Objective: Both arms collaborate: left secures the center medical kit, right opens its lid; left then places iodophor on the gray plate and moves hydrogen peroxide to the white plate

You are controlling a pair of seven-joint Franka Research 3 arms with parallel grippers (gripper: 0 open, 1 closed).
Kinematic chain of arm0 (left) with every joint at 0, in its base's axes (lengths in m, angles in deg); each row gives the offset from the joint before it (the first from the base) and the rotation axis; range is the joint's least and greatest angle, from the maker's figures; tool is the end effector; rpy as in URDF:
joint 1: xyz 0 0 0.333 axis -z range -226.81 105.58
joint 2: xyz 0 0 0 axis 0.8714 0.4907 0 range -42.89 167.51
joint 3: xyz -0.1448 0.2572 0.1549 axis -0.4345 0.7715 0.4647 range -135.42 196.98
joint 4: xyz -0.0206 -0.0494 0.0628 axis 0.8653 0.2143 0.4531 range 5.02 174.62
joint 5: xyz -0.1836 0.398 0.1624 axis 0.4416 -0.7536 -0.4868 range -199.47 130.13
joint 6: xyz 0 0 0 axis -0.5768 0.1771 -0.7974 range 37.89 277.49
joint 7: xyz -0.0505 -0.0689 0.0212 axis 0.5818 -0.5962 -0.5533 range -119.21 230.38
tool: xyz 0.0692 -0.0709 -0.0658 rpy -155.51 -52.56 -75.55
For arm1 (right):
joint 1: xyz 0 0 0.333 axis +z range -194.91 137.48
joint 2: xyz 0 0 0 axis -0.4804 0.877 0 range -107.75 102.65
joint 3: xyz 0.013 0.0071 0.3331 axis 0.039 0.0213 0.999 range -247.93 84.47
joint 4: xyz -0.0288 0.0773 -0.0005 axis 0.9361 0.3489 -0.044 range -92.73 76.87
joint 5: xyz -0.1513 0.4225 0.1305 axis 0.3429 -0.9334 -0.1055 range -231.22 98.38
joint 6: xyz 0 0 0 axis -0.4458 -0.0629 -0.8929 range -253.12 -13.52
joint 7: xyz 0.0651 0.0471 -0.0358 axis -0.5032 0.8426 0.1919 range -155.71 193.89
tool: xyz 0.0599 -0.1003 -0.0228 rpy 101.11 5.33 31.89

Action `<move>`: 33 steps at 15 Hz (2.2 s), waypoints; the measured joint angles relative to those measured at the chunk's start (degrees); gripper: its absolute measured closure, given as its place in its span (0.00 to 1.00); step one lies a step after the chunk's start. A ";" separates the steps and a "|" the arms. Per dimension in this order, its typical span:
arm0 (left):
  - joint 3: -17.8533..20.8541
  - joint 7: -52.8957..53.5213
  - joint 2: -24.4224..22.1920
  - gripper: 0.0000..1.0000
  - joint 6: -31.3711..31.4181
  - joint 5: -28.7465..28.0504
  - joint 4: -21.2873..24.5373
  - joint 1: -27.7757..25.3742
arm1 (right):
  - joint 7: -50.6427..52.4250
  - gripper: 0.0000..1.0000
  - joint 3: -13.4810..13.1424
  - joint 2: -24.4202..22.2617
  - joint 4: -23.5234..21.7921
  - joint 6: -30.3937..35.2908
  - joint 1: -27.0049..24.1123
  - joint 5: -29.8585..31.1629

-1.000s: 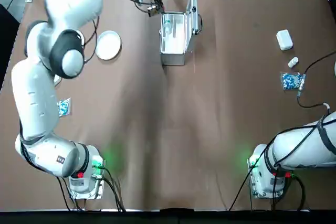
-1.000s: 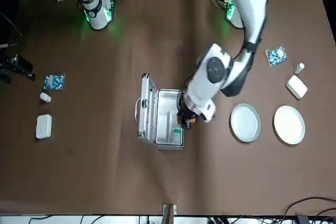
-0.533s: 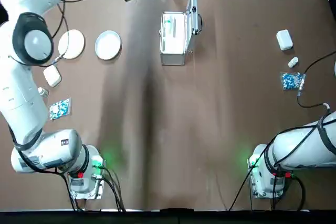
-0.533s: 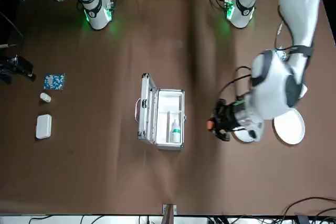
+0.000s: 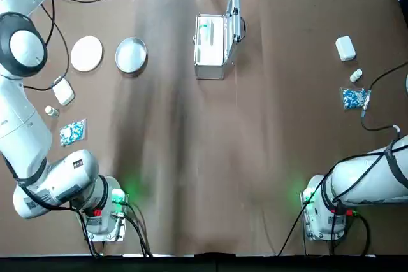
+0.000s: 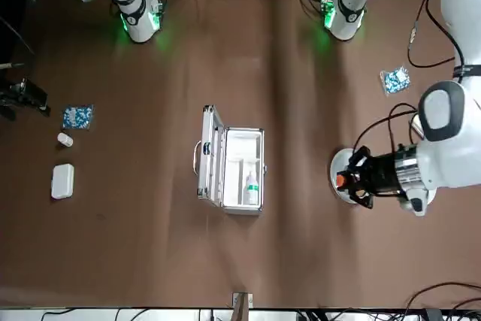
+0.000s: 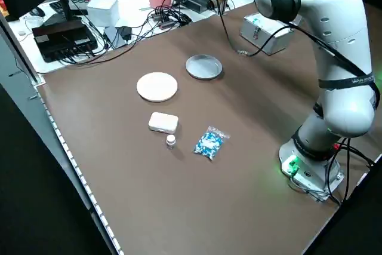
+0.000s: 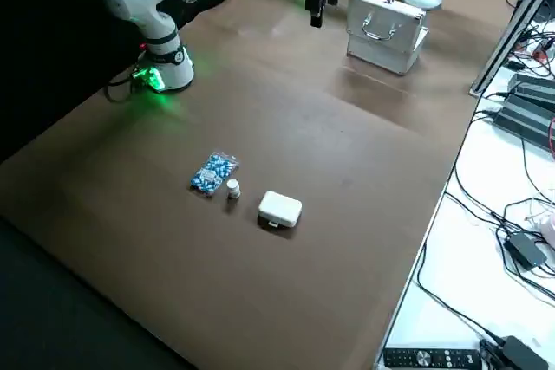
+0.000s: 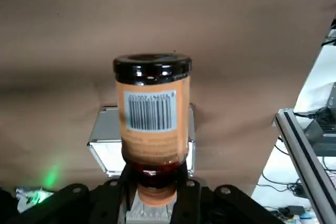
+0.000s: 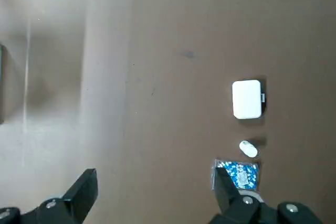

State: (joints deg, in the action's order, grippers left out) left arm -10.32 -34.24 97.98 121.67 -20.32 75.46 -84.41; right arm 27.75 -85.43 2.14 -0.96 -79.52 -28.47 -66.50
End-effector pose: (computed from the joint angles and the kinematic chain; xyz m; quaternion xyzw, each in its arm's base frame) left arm 0.7800 -0.1398 0.4325 0.7096 0.6320 -0.2265 0.2139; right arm 0.6592 -0.0380 0.6316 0.9988 0.0456 0.0170 0.0037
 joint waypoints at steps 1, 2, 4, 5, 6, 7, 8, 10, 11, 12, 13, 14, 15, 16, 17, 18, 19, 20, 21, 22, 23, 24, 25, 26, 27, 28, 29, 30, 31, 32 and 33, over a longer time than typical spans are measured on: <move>-0.02 0.45 0.16 0.67 -0.36 0.96 0.03 -0.82 | 0.00 0.02 0.00 0.00 0.00 0.00 0.01 0.00; -0.03 0.85 0.35 0.67 -0.92 1.80 0.06 -1.56 | 0.00 0.02 0.01 0.00 0.00 0.01 0.03 0.00; -0.04 4.37 0.74 0.67 -2.14 3.83 0.08 -2.90 | 0.00 0.02 0.04 0.00 0.00 0.01 0.13 0.00; -0.05 6.51 0.86 0.67 -2.74 5.34 0.10 -3.57 | 0.00 0.02 0.04 0.00 0.00 0.00 0.18 0.00; -0.04 8.47 0.94 0.67 -3.43 7.35 0.12 -4.39 | 0.00 0.02 0.04 0.00 0.00 0.00 0.20 0.02; -0.04 10.06 1.04 0.67 -3.98 9.57 0.15 -5.18 | 0.00 0.02 0.05 0.00 0.00 0.00 0.20 0.03; -0.04 11.16 1.17 0.67 -4.51 11.34 0.18 -5.95 | 0.00 0.02 0.04 0.00 0.00 0.00 0.20 0.04; -0.05 12.46 1.52 0.67 -5.95 12.74 0.19 -7.19 | 0.00 0.02 0.04 0.00 0.00 0.00 0.20 0.07; -0.08 13.03 1.61 0.67 -6.32 12.89 0.19 -7.70 | 0.00 0.02 0.04 0.00 0.00 0.00 0.22 0.07; -0.08 13.73 1.64 0.67 -6.78 12.97 0.19 -8.16 | 0.00 0.02 0.05 0.00 0.00 0.00 0.31 0.07; -0.09 14.32 1.64 0.67 -7.49 13.05 0.19 -8.54 | 0.00 0.02 0.05 0.00 0.00 0.01 0.44 0.08; -0.11 14.55 1.64 0.67 -8.14 13.25 0.19 -8.82 | 0.00 0.02 0.06 0.00 0.00 0.06 0.56 0.09; -0.12 14.61 1.67 0.67 -8.56 13.54 0.20 -9.05 | 0.00 0.02 0.06 0.00 0.00 0.05 0.67 0.09; -0.12 14.61 1.77 0.67 -8.84 13.95 0.24 -9.25 | 0.00 0.02 0.06 0.00 0.00 0.04 0.83 0.11; -0.12 14.61 2.05 0.67 -8.96 14.38 0.27 -9.43 | -0.02 0.02 0.06 0.00 0.00 0.04 0.99 0.18; -0.02 14.79 3.29 0.67 -8.97 15.14 0.48 -10.25 | -0.23 0.02 0.06 0.00 0.00 0.09 1.23 0.30; 0.07 15.90 4.45 0.67 -8.98 15.85 0.77 -11.12 | -0.63 0.02 0.06 0.00 -0.01 0.10 1.41 0.31; 0.13 17.67 6.03 0.67 -9.18 16.67 1.10 -12.37 | -1.03 0.02 0.07 0.00 -0.01 0.11 1.63 0.33; 0.18 19.61 7.90 0.67 -9.69 17.25 1.36 -13.76 | -1.34 0.02 0.07 0.00 -0.02 0.10 1.82 0.35; 0.21 21.35 10.02 0.67 -10.35 17.90 1.46 -15.17 | -1.45 0.02 0.07 0.00 -0.02 0.10 1.93 0.37; 0.25 23.06 12.13 0.67 -10.95 18.63 1.51 -16.42 | -1.49 0.02 0.07 0.00 -0.03 0.10 1.97 0.39; 0.26 24.92 14.31 0.67 -12.00 19.38 1.60 -17.56 | -1.52 0.02 0.04 0.00 -0.03 0.10 1.97 0.42; 0.28 26.91 16.39 0.67 -13.38 20.32 1.78 -18.54 | -1.54 0.02 -0.03 0.00 -0.03 0.09 1.95 0.46; 0.31 29.17 18.38 0.67 -14.73 21.32 2.05 -19.51 | -1.54 0.02 -0.10 0.00 -0.03 0.09 1.92 0.49; 0.33 31.80 20.29 0.67 -15.88 21.93 2.43 -20.42 | -1.54 0.02 -0.15 0.00 -0.03 0.09 1.90 0.51; 0.34 34.83 22.04 0.67 -16.66 22.28 2.85 -21.27 | -1.54 0.02 -0.18 0.00 -0.03 0.09 1.89 0.52; 0.36 37.68 23.54 0.67 -17.11 22.48 3.34 -22.09 | -1.54 0.02 -0.17 0.00 -0.04 0.09 1.90 0.52; 0.35 40.01 24.60 0.67 -17.40 22.60 3.94 -22.76 | -1.54 0.02 -0.17 0.00 -0.04 0.09 1.90 0.53; 0.35 42.17 25.32 0.67 -17.58 22.73 4.61 -23.29 | -1.54 0.02 -0.18 0.00 -0.04 0.09 1.89 0.53; 0.35 44.08 25.85 0.67 -17.70 22.98 5.11 -23.61 | -1.54 0.02 -0.17 0.00 -0.04 0.13 1.90 0.54; 0.42 45.72 26.32 0.67 -17.80 23.15 5.51 -23.76 | -1.54 0.02 -0.17 0.00 -0.04 0.25 1.93 0.54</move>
State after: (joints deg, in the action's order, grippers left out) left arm -9.90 11.47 124.31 103.87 2.82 80.97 -108.17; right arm 26.21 -85.60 2.14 -0.99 -79.27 -26.54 -65.97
